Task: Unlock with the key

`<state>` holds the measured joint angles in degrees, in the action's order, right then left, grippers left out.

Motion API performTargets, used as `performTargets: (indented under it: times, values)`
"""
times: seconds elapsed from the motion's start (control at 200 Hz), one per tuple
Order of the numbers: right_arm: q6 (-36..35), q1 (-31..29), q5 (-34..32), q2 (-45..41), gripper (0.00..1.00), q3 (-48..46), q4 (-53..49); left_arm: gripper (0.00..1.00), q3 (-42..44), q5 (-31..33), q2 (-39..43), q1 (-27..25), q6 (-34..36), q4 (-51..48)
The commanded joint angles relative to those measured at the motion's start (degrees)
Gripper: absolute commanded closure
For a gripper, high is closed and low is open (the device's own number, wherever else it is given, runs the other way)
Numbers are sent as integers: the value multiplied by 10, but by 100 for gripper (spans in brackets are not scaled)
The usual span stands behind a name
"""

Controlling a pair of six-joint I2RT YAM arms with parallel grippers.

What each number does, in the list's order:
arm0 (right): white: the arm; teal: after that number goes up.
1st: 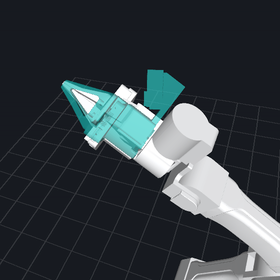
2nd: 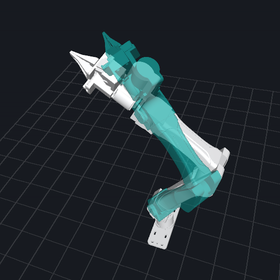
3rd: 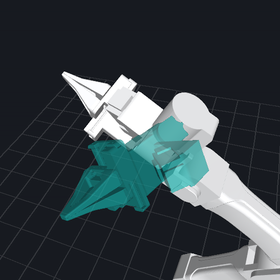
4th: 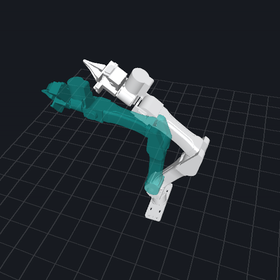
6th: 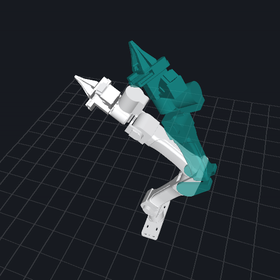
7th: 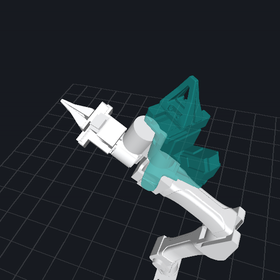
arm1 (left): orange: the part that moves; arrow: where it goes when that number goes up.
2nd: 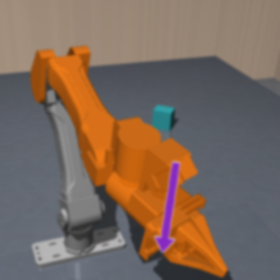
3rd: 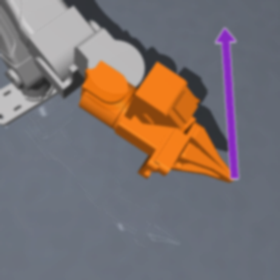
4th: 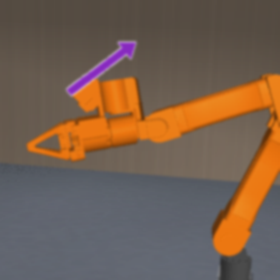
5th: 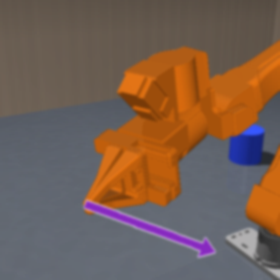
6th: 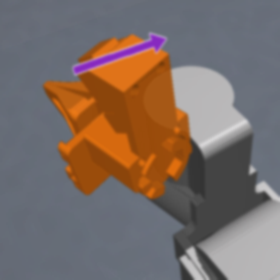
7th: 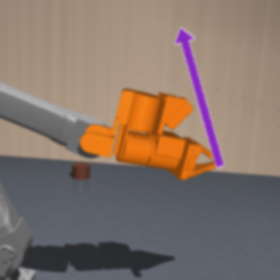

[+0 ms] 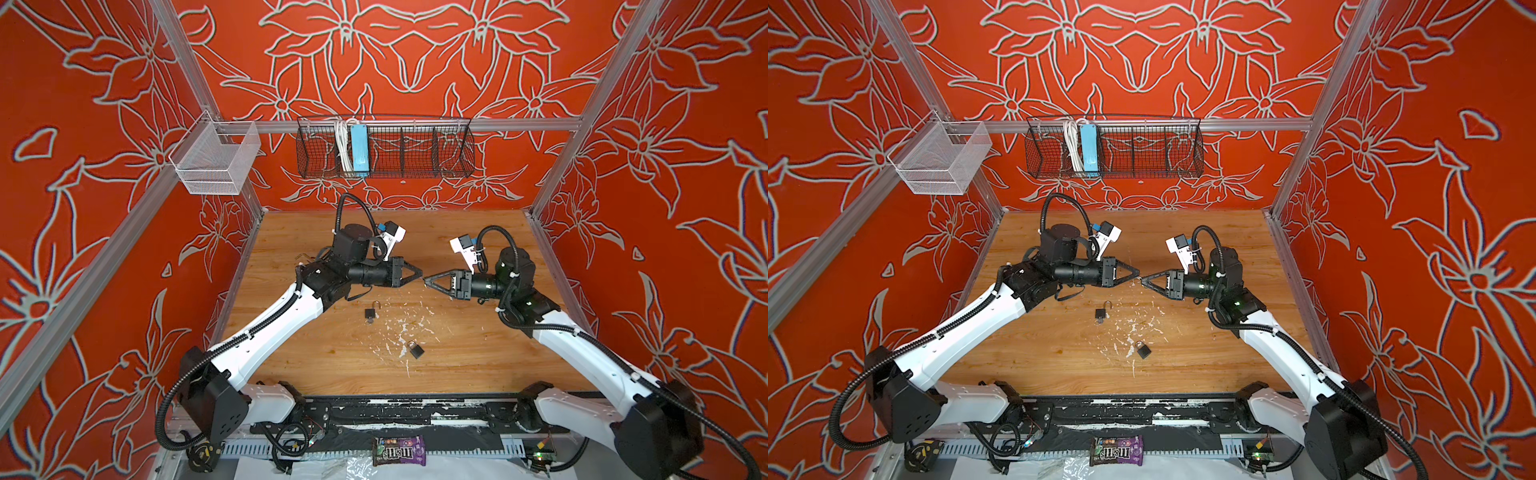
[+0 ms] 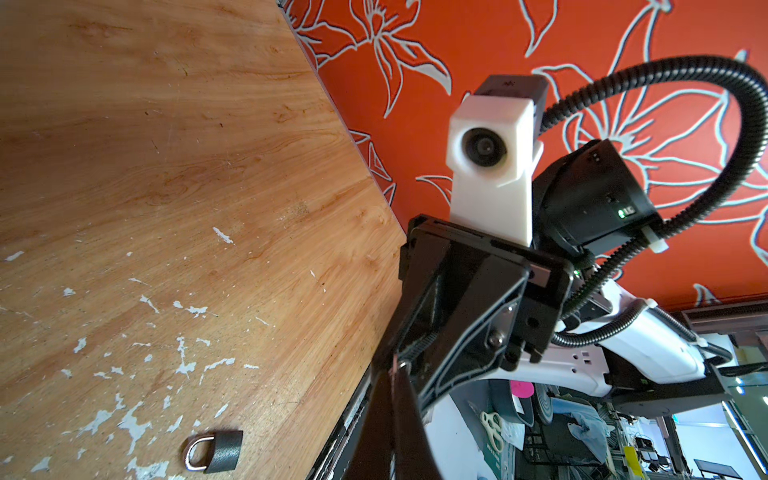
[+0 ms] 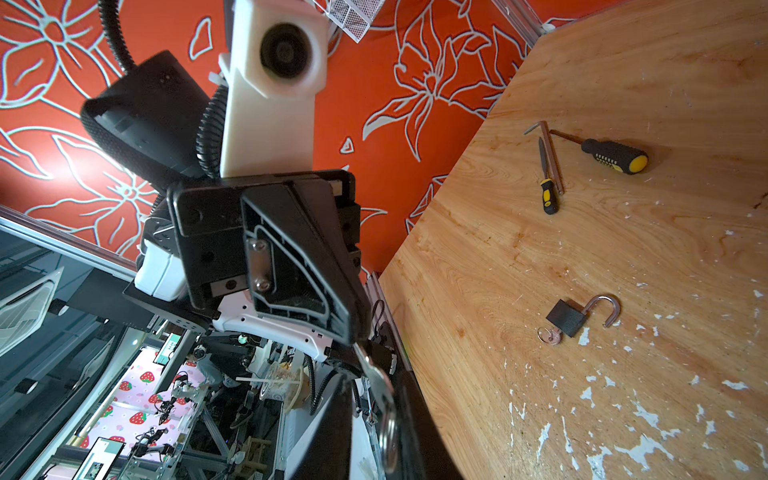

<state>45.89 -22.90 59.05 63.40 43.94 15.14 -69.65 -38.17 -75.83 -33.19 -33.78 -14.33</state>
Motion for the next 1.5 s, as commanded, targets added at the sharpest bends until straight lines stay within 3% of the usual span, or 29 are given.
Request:
performTargets:
  times: [0.0, 0.255, 0.52, 0.711, 0.846, 0.916, 1.031, 1.231, 1.406, 1.496]
  values:
    - [9, 5, 21, 4, 81, 0, 30, 100, -13, -10, -1, 5, 9, -4]
    - [21, 5, 36, 16, 85, 1, 50, 100, -16, -16, -6, 6, 7, 1]
    - [24, 6, 35, 15, 100, -1, 57, 100, -19, -18, -10, 7, 8, 1]
    - [15, 7, 26, 8, 100, -1, 43, 100, -24, -30, -15, 9, 3, 6]
    - [10, 13, 14, -2, 100, -10, 21, 58, -21, -25, -9, 9, -12, 15]
    - [7, 19, 5, -10, 100, -16, 7, 39, -15, 0, 3, 9, -29, 11]
    - [-14, 27, -26, -28, 100, -21, -54, 28, 24, 57, 38, 8, -79, 12]
    - [-57, 39, -103, -65, 100, -42, -173, 25, 107, 222, 101, -38, -184, -35]
    - [-75, 43, -158, -84, 100, -67, -252, 24, 133, 355, 94, -125, -276, -110]
    - [-85, 45, -184, -90, 100, -77, -285, 24, 122, 390, 67, -161, -311, -152]
